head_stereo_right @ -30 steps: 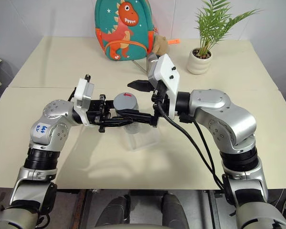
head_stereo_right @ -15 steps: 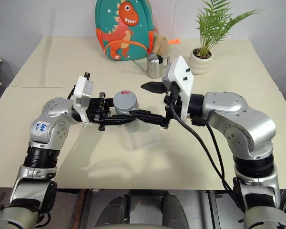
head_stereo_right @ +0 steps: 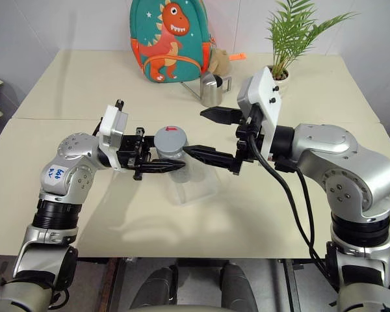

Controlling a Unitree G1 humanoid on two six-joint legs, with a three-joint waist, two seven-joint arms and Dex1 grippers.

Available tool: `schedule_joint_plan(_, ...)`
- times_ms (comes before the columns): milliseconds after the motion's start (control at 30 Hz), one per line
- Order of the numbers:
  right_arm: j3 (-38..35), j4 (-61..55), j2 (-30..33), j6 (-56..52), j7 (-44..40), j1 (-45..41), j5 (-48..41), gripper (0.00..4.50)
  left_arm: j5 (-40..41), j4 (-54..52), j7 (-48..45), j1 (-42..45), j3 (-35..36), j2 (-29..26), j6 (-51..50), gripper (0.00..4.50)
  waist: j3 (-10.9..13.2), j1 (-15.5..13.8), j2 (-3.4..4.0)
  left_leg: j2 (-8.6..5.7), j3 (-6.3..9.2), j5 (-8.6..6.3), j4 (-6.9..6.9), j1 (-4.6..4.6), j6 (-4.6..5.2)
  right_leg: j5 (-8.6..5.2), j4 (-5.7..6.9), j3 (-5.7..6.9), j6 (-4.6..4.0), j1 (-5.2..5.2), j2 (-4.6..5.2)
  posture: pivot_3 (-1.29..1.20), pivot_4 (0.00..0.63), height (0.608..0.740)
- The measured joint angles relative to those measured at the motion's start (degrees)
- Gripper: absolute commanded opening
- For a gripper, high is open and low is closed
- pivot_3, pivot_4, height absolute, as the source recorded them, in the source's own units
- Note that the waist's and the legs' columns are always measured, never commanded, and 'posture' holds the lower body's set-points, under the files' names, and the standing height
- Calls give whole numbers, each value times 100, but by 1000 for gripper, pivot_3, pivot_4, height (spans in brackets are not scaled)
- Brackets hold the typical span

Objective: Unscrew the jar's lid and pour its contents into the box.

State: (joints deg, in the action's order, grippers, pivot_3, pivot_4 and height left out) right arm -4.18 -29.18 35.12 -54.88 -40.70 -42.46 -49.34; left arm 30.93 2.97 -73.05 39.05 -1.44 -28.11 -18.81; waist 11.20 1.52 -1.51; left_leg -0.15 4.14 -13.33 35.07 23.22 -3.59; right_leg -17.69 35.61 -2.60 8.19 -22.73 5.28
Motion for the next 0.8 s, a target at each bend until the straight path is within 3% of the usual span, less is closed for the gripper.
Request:
schedule_joint_plan(500, 1258, 646, -1022, 600, 94, -461, 829, 4473, 1, -45, 41, -7, -78, 41, -8, 1965, 0, 4, 0, 0, 0, 0, 1, -1, 0, 0, 2, 0, 0, -1, -1, 0, 150, 740)
schedule_joint_plan(800, 1310, 831, -1158, 756, 83, -561, 1119, 4473, 1, -71, 99, -42, -78, 27, -8, 1965, 0, 5, 0, 1, 1, 0, 1, -1, 0, 0, 4, 0, 0, -1, -2, 0, 150, 740)
